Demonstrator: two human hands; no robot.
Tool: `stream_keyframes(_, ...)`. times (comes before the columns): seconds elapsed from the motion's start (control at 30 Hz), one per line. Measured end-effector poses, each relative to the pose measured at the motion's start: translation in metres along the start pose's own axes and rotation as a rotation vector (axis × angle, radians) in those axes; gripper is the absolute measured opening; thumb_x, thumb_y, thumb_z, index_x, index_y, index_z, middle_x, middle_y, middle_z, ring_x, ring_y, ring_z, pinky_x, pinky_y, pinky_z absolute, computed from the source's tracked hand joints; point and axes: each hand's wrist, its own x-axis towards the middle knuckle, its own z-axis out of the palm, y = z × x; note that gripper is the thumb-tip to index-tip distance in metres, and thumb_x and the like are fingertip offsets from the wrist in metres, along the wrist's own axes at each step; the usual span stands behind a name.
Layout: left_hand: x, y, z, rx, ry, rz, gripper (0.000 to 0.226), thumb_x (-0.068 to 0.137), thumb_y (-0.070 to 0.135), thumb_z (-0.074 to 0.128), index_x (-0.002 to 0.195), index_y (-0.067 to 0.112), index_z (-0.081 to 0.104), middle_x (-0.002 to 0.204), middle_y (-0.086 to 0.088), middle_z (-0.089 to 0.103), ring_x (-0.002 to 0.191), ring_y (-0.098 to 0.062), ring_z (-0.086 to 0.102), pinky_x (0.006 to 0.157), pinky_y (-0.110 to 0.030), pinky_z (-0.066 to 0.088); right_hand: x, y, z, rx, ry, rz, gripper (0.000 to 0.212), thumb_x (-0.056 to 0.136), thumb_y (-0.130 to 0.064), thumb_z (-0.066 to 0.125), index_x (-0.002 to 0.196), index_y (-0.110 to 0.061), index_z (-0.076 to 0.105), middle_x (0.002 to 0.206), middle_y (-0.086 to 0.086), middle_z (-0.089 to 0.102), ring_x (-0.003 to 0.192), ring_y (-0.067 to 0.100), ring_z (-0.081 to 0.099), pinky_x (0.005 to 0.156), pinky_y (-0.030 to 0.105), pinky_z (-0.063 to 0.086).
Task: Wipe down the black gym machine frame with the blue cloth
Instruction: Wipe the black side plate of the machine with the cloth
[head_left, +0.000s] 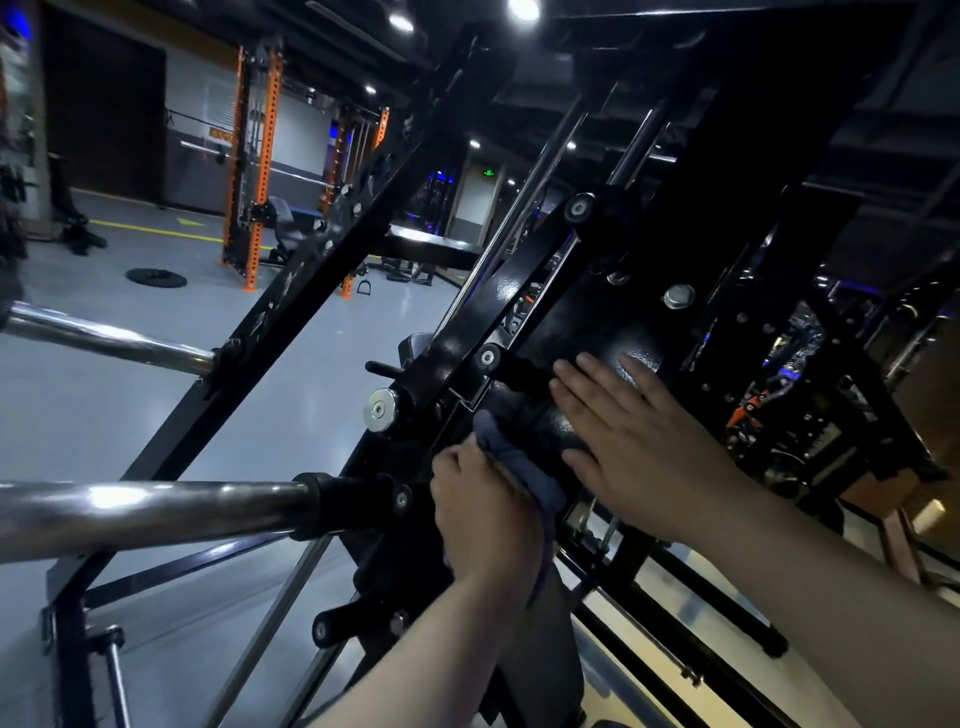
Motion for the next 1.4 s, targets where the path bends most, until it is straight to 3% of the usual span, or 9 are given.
stream_keyframes(0.2, -0.043, -0.047, 0.001, -0.021, 0.093, 0.037, 0.035, 0.099, 0.013, 0.041, 0.127, 0.009, 0.061, 0.124, -0.009, 0.055, 0.118, -0.025, 0.05, 0.091, -0.025, 0.036, -0.001, 0.001, 0.002, 0.005, -0.025, 0.007, 0.069, 0.098, -0.047, 0.031, 0.151, -0.006, 0.045, 0.162, 0.01, 0.036, 0.152, 0.026, 0.03, 0.123, 0.051, 0.018)
stream_keyframes(0.3, -0.018, -0.022, -0.001, -0.03, 0.12, 0.152, 0.049, 0.093, 0.006, 0.05, 0.14, 0.018, 0.055, 0.142, -0.003, 0.046, 0.132, -0.021, 0.041, 0.104, -0.022, 0.03, -0.001, 0.0, 0.002, -0.003, -0.028, 0.008, 0.069, 0.098, -0.047, 0.03, 0.151, -0.005, 0.044, 0.163, 0.01, 0.035, 0.153, 0.026, 0.029, 0.124, 0.051, 0.016)
stream_keyframes(0.4, 0.0, -0.01, 0.004, 0.149, 0.104, 0.318, 0.055, 0.084, 0.029, 0.056, 0.138, 0.023, 0.055, 0.151, -0.007, 0.04, 0.138, -0.028, 0.034, 0.114, -0.034, 0.024, -0.002, 0.001, 0.001, -0.015, -0.025, 0.007, 0.069, 0.099, -0.047, 0.029, 0.152, -0.005, 0.044, 0.163, 0.01, 0.034, 0.153, 0.026, 0.027, 0.124, 0.051, 0.015)
stream_keyframes(0.57, -0.021, -0.031, 0.019, 0.436, 0.158, 0.252, 0.063, 0.094, 0.038, 0.036, 0.139, -0.003, 0.055, 0.152, -0.018, 0.042, 0.138, -0.035, 0.031, 0.115, -0.043, 0.015, -0.001, -0.001, 0.001, -0.011, -0.022, 0.004, 0.069, 0.099, -0.045, 0.031, 0.152, -0.003, 0.042, 0.164, 0.012, 0.033, 0.154, 0.027, 0.026, 0.124, 0.054, 0.019)
stream_keyframes(0.73, 0.012, -0.011, 0.013, 0.481, 0.094, 0.113, 0.058, 0.097, 0.037, 0.03, 0.134, 0.001, 0.057, 0.15, -0.009, 0.043, 0.133, -0.032, 0.032, 0.113, -0.042, 0.015, -0.001, -0.001, 0.002, -0.002, -0.021, -0.009, 0.069, 0.099, -0.046, 0.03, 0.152, -0.003, 0.042, 0.163, 0.012, 0.034, 0.153, 0.028, 0.027, 0.124, 0.053, 0.016)
stream_keyframes(0.97, -0.014, -0.025, 0.009, 0.286, 0.132, 0.234, 0.048, 0.088, 0.032, 0.041, 0.124, 0.009, 0.063, 0.14, -0.004, 0.054, 0.121, -0.03, 0.045, 0.104, -0.042, 0.036, -0.002, -0.002, 0.003, 0.017, 0.001, -0.008, 0.069, 0.099, -0.046, 0.031, 0.151, -0.004, 0.045, 0.162, 0.012, 0.036, 0.152, 0.028, 0.029, 0.124, 0.052, 0.012)
stream_keyframes(1.17, -0.02, -0.019, 0.001, 0.023, 0.027, 0.302, 0.051, 0.082, 0.027, 0.045, 0.123, 0.009, 0.068, 0.136, 0.001, 0.057, 0.122, -0.021, 0.048, 0.097, 0.003, 0.014, -0.002, 0.0, 0.001, 0.077, -0.03, 0.008, 0.068, 0.096, -0.047, 0.034, 0.15, -0.007, 0.048, 0.161, 0.009, 0.039, 0.151, 0.024, 0.032, 0.122, 0.048, 0.014)
stream_keyframes(1.27, -0.003, 0.002, 0.002, 0.002, -0.01, 0.422, 0.033, 0.085, 0.016, 0.056, 0.112, 0.012, 0.074, 0.128, 0.002, 0.063, 0.119, -0.02, 0.05, 0.095, 0.004, 0.019, -0.001, 0.004, -0.006, 0.147, -0.038, 0.015, 0.064, 0.094, -0.043, 0.036, 0.145, -0.01, 0.054, 0.158, 0.006, 0.044, 0.149, 0.02, 0.037, 0.121, 0.042, 0.015)
stream_keyframes(1.4, 0.01, 0.016, 0.002, -0.071, -0.006, 0.59, 0.024, 0.08, 0.014, 0.056, 0.091, 0.02, 0.077, 0.109, 0.008, 0.066, 0.107, -0.018, 0.056, 0.095, -0.014, 0.038, -0.006, 0.004, -0.011, 0.286, -0.007, 0.09, 0.057, 0.094, -0.03, 0.035, 0.145, -0.01, 0.054, 0.157, 0.003, 0.045, 0.15, 0.015, 0.034, 0.121, 0.037, 0.014)
